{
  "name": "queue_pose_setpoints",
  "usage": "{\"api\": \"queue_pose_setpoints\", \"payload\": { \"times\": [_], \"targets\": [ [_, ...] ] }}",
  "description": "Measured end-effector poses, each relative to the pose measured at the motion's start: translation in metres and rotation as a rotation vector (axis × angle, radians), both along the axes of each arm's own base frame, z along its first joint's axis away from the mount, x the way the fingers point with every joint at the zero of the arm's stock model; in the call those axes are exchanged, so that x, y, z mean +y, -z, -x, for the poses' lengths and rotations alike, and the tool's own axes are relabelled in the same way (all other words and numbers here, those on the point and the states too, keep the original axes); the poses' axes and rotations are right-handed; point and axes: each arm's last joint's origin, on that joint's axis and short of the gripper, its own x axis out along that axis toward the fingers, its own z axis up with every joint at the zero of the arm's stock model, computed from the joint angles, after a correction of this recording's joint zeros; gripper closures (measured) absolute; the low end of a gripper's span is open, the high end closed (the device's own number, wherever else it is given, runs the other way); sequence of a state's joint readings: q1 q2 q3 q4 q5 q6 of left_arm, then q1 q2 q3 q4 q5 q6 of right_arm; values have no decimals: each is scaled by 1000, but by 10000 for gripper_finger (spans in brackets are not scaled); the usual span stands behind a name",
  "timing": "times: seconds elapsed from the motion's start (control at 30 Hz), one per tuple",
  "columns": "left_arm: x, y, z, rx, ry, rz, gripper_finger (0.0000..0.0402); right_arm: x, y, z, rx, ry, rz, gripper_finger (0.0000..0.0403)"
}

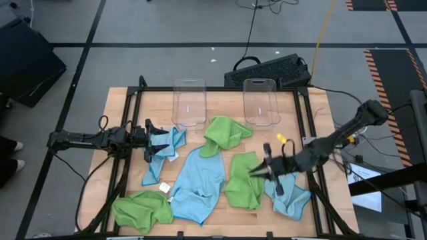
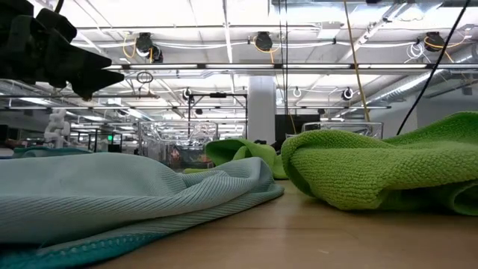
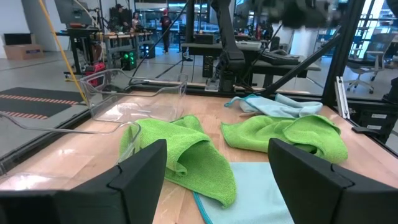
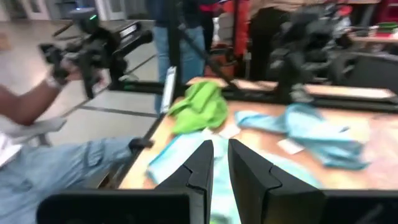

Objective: Fold microfiber towels
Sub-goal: Fold the right blue microfiber towel

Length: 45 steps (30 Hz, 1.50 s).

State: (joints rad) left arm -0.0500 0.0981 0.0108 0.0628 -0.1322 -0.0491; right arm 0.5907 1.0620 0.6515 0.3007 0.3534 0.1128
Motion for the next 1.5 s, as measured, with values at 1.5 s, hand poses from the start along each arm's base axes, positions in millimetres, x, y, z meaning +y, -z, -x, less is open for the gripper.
{"api": "queue_pose_setpoints", "payload": {
  "times": [1.5],
  "targets": [
    [-1,-5,0,-62,45,117,119,-6,17,5,-52,232,-38,360]
  ]
}}
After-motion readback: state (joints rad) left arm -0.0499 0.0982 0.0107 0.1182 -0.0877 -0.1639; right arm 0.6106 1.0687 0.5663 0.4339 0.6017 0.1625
